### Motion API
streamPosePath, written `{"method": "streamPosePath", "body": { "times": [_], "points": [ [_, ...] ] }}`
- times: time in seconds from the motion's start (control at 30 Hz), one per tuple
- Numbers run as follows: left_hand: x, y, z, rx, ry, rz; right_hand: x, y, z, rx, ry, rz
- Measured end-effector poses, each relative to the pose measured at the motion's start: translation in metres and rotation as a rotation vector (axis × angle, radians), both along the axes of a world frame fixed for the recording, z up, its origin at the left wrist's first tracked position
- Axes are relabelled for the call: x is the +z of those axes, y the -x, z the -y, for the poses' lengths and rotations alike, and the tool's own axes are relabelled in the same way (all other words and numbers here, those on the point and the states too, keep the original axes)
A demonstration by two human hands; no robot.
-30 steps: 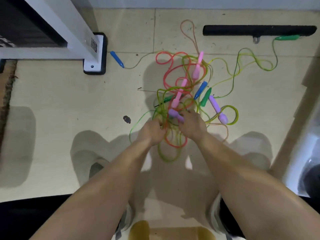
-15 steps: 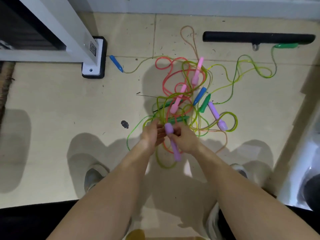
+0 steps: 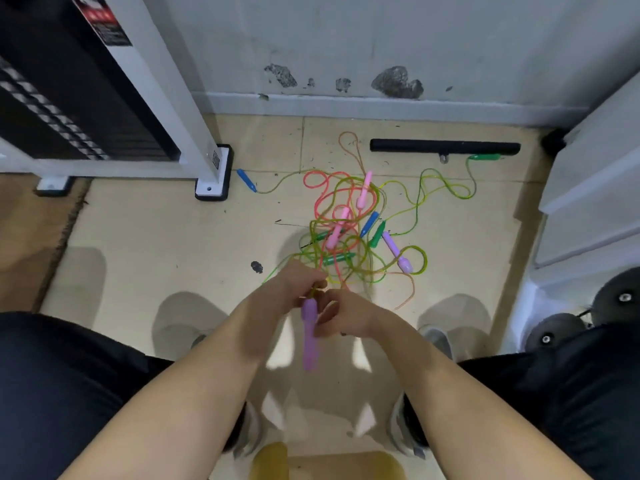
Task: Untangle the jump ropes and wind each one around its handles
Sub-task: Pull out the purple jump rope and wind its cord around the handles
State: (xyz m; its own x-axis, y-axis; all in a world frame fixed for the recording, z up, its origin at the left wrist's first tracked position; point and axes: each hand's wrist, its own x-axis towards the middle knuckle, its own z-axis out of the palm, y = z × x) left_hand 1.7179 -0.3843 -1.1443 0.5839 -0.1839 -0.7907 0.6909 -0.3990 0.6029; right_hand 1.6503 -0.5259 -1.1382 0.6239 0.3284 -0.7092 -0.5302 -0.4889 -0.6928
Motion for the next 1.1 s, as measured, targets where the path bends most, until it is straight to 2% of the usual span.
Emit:
{"method": "streamPosePath", "body": {
  "times": [0.07,0.17,0.23,0.33,0.4,0.47,0.53,0.6,0.67,0.73,0.83,0.93,1.03,1.1],
  "points": [
    [0.020,0.006,-0.005,-0.054,0.058,0.046,0.015,0.002,0.002,-0.054,0.040,-0.002],
    [0.056,0.012,-0.014,-0.134,0.224,0.021,0.037,0.002,0.008,-0.463,0.071,-0.049],
    [0.082,0.016,-0.018,-0.170,0.268,-0.011,0.048,0.000,0.010,-0.706,-0.048,-0.235],
    [0.115,0.022,-0.025,-0.206,0.327,-0.029,0.056,-0.005,0.005,-0.858,-0.271,-0.411],
    [0.131,0.026,-0.030,-0.242,0.356,-0.037,0.062,-0.010,0.001,-0.968,-0.472,-0.436],
    [0.136,0.029,-0.036,-0.266,0.300,-0.053,0.065,-0.018,0.003,-1.142,-0.620,-0.421],
    [0.134,0.031,-0.043,-0.271,0.171,-0.043,0.067,-0.024,0.008,-1.263,-0.588,-0.349],
    [0.124,0.028,-0.050,-0.253,-0.002,0.054,0.071,-0.022,0.011,-1.163,-0.350,-0.177],
    [0.109,0.024,-0.051,-0.159,-0.148,0.171,0.080,-0.015,0.010,-0.929,-0.163,0.010],
    [0.096,0.022,-0.048,-0.014,-0.168,0.180,0.090,-0.004,0.006,-0.647,-0.219,0.104],
    [0.087,0.022,-0.034,0.104,-0.027,0.065,0.096,0.009,0.003,-0.242,-0.312,0.102],
    [0.080,0.021,-0.018,0.057,0.072,0.049,0.097,0.016,0.003,0.025,-0.242,0.045],
    [0.074,0.024,-0.002,-0.084,0.061,0.216,0.096,0.019,0.010,0.128,-0.139,-0.006],
    [0.075,0.026,0.001,-0.216,-0.007,0.370,0.094,0.018,0.018,0.083,0.006,-0.012]
  ]
}}
